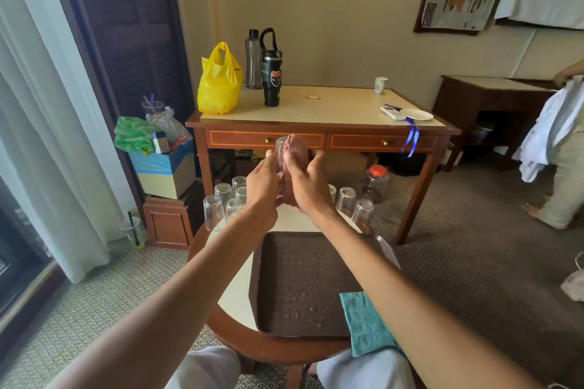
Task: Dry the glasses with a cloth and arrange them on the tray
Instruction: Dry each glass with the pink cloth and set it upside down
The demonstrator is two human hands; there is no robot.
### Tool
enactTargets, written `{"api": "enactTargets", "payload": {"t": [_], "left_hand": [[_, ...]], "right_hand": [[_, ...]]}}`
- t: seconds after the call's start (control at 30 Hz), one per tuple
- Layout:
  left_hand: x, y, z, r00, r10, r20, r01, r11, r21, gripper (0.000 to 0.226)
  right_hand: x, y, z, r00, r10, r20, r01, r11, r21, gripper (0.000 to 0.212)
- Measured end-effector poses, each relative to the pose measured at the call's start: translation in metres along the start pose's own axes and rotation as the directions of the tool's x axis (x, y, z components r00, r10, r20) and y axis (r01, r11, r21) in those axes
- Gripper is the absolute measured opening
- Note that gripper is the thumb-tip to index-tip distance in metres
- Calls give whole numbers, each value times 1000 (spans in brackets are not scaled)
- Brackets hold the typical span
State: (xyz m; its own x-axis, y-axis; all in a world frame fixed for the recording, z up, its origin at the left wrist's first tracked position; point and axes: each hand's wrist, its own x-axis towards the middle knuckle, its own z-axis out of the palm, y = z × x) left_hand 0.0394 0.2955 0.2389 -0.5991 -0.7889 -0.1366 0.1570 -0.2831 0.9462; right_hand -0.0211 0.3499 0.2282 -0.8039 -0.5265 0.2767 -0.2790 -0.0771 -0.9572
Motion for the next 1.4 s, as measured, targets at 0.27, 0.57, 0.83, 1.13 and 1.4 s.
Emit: {"api": "enactTargets", "payload": {"t": [0.27, 0.57, 0.83, 1.13, 1.4], "left_hand": [[-11, -5, 17, 989, 146, 23, -147, 987, 70, 30], [3, 5, 21, 997, 76, -35, -75, 997, 29, 41], [11, -2, 14, 994, 92, -57, -94, 995, -40, 32], [-3, -12, 23, 999, 38, 36, -36, 997, -75, 50], [-13, -16, 12, 943, -46, 330, 10, 994, 108, 48]], "right_hand": [[35, -10, -10, 964, 254, 81, -265, 951, 162, 63], [10, -3, -18, 956, 262, 130, -280, 948, 151, 63], [-10, -2, -1, 999, -49, -22, 44, 979, -200, 41], [30, -34, -12, 997, 75, -34, -74, 997, 8, 36], [45, -28, -30, 904, 382, -189, -367, 923, 113, 65]]}}
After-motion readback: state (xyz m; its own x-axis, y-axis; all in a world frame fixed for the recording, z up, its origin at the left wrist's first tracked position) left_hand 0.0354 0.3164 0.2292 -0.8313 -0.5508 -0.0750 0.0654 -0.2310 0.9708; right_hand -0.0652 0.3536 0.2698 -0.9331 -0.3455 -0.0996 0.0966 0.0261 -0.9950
